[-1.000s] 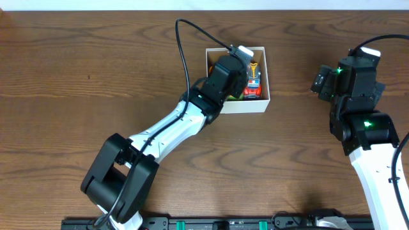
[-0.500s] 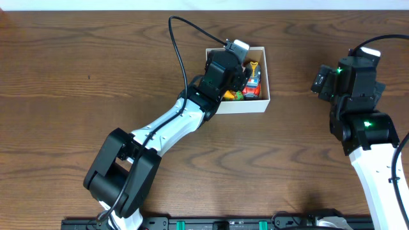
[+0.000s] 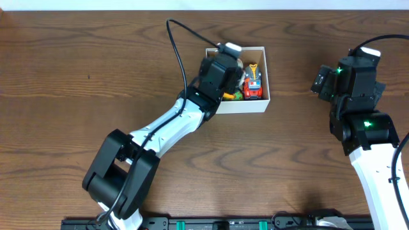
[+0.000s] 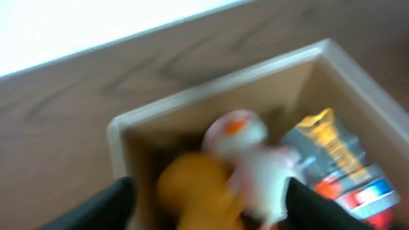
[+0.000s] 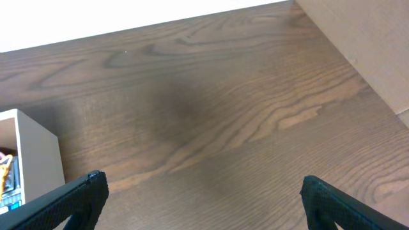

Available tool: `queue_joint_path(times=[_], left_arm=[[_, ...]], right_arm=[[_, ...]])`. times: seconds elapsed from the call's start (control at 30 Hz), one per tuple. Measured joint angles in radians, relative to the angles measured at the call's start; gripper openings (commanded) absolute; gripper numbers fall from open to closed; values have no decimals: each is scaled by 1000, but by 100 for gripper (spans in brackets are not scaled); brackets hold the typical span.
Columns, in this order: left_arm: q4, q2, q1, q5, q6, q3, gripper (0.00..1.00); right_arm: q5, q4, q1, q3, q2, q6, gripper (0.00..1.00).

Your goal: Pack container

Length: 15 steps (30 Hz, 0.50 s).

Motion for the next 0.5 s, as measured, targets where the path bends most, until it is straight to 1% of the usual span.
queue_joint_path(times=[0.1,0.17,0.27,0.33,0.5], left_arm=[[-124,-39,0,-64,-48,0,64],[-174,-63,0,-87,-72,0,63],[-222,-77,0,-108,-100,1,49],[-245,-73,0,-111,-106,1,45],[-264,-57,0,-77,-108,1,43]], right_arm=[[0,1,0,0,0,0,99],[0,1,0,0,0,0,99],[0,1,0,0,0,0,99],[0,0,0,0,0,0,99],[0,0,0,0,0,0,99]])
